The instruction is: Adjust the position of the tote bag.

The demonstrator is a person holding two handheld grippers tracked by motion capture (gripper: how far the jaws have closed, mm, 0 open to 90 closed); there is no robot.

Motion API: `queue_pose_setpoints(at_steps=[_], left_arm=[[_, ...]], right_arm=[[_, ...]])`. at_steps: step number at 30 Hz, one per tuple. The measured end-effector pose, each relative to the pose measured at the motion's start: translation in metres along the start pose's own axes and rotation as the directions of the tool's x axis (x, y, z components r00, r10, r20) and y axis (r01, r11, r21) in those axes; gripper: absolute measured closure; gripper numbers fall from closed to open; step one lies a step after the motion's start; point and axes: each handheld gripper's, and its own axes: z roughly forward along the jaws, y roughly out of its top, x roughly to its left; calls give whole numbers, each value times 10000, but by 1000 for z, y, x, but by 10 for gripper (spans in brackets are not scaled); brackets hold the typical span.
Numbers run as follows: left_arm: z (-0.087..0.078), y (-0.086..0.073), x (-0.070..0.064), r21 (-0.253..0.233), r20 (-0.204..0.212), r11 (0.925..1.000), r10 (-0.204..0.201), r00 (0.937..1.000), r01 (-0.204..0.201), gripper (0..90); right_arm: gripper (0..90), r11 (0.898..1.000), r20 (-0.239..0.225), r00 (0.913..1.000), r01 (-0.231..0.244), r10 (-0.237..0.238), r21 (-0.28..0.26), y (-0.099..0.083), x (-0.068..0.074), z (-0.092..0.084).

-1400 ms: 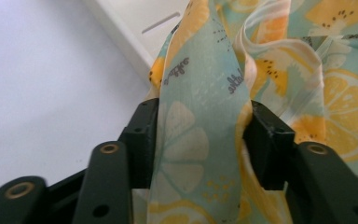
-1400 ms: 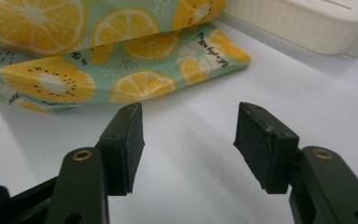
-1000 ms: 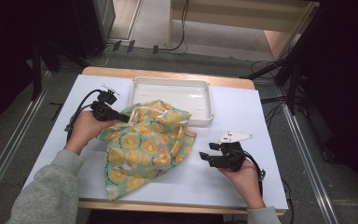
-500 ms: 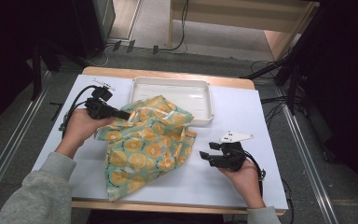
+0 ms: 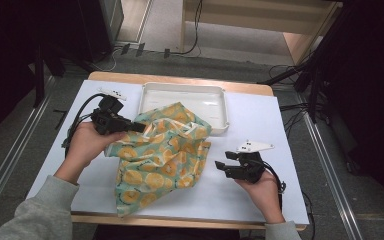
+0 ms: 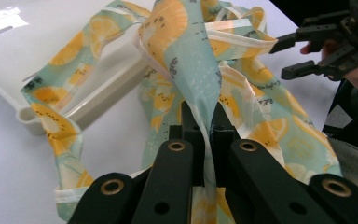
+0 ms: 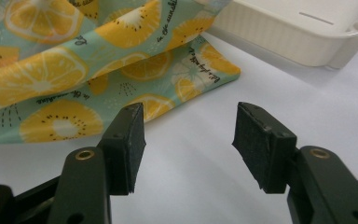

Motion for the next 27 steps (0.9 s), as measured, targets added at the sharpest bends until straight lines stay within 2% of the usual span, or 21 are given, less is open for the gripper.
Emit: queue_pose_setpoints(at_steps=[9,11,14,15,17,19,21,26,27], left_arm=[[-2,-12,-39,-312,-236,9994,134,9996,-141,900],[-2,-18,-48,-474,43,9986,234,9997,-232,900],[0,-22,-53,-481,211,9985,265,9994,-254,900],[3,-28,-58,-400,332,9985,379,9987,-366,900],[4,-30,-60,-357,392,9985,427,9983,-413,900],[9,-38,-63,-377,722,9983,460,9963,-434,900],[10,-41,-65,-350,751,9985,446,9962,-421,900],[17,-54,-71,-326,1140,9985,478,9923,-444,900],[19,-60,-73,-398,1338,9984,450,9900,-400,900]], right_arm=[[450,10000,28,10000,-11,11,-21,0,0,0],[450,10000,31,10000,-10,10,-31,0,0,0],[450,10000,38,10000,11,-10,-38,0,0,0],[450,10000,39,10000,22,-22,-41,0,0,0],[450,10000,48,10000,36,-36,-47,0,0,0],[451,10000,100,9999,18,-17,-65,0,-1,-1],[452,10000,104,9999,-1,2,-73,0,-1,-2],[454,9999,159,9999,-40,43,-139,0,-3,-4],[454,9999,181,9998,-22,24,-143,0,-3,-4]])
